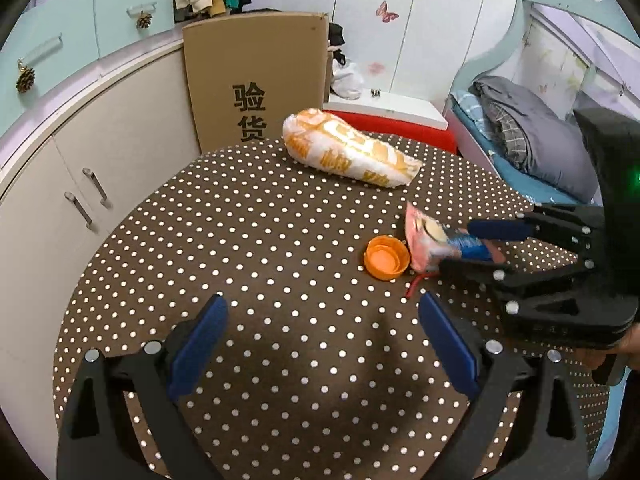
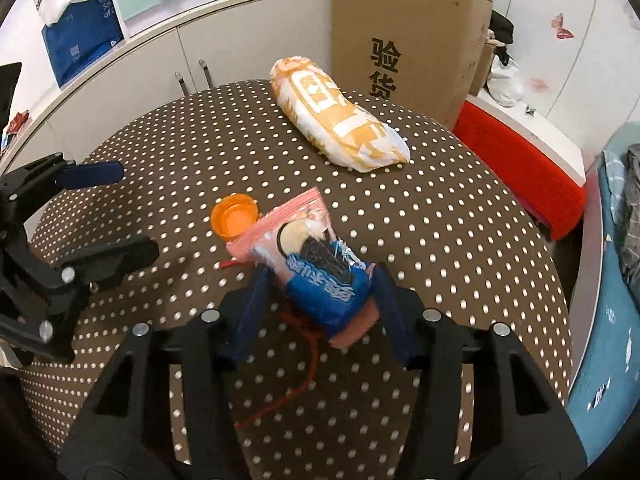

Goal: Collect trash
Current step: 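Grasp the orange bottle cap with the left gripper while the right lifts the wrapper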

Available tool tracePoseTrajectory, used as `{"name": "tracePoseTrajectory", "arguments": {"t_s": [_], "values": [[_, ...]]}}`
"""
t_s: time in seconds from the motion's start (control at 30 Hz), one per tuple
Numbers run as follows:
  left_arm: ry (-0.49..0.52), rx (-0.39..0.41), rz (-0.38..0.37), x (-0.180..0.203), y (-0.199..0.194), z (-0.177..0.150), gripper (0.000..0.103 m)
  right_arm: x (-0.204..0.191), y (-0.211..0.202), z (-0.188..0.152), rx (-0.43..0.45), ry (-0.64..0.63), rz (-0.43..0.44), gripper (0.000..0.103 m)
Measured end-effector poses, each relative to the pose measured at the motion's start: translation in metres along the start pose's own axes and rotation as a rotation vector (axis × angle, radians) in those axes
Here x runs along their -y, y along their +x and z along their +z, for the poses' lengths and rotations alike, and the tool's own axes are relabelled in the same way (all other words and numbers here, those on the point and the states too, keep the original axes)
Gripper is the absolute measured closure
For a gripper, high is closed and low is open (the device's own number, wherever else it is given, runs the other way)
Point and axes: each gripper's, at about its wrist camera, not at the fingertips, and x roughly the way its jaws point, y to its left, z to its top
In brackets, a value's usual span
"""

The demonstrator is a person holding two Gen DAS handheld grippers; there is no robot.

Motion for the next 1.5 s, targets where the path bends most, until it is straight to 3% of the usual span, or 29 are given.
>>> {"name": "tracePoseTrajectory", "arguments": {"t_s": [0.23, 0.37, 0.47, 0.6, 0.67, 0.7, 0.83, 1.1, 1.5], "values": [[0.052, -0.024, -0.017, 0.016, 0.024, 0.008, 0.009, 0.030, -0.013, -0.009, 0.012, 0.103, -0.046, 0.060], [0.067, -0.030, -0.026, 0.021, 0.035, 0.014, 0.009, 0.033, -0.018, -0.012, 0.032, 0.093, -0.047, 0.048], [0.064, -0.038, -0.034, 0.021, 0.041, 0.019, 0.015, 0.034, -0.013, -0.007, 0.027, 0.081, -0.046, 0.048], [0.124, -0.032, -0.015, 0.030, 0.042, 0.022, 0.044, 0.022, 0.002, -0.001, 0.010, 0.032, -0.063, 0.049], [0.138, -0.029, -0.022, 0.032, 0.040, 0.022, 0.063, 0.021, 0.003, -0.001, 0.016, 0.045, -0.067, 0.061], [0.141, -0.028, -0.021, 0.032, 0.040, 0.022, 0.074, 0.023, 0.002, -0.002, 0.019, 0.067, -0.056, 0.063], [0.105, -0.045, -0.090, 0.022, 0.035, 0.019, 0.074, 0.029, -0.011, -0.015, 0.045, 0.134, -0.068, 0.067], [0.080, -0.012, -0.126, 0.021, 0.003, 0.008, 0.074, 0.051, -0.073, -0.051, 0.163, 0.293, -0.128, 0.067], [0.165, 0.088, -0.246, 0.089, -0.049, 0.028, 0.074, 0.064, -0.170, -0.102, 0.318, 0.426, -0.215, 0.067]]}}
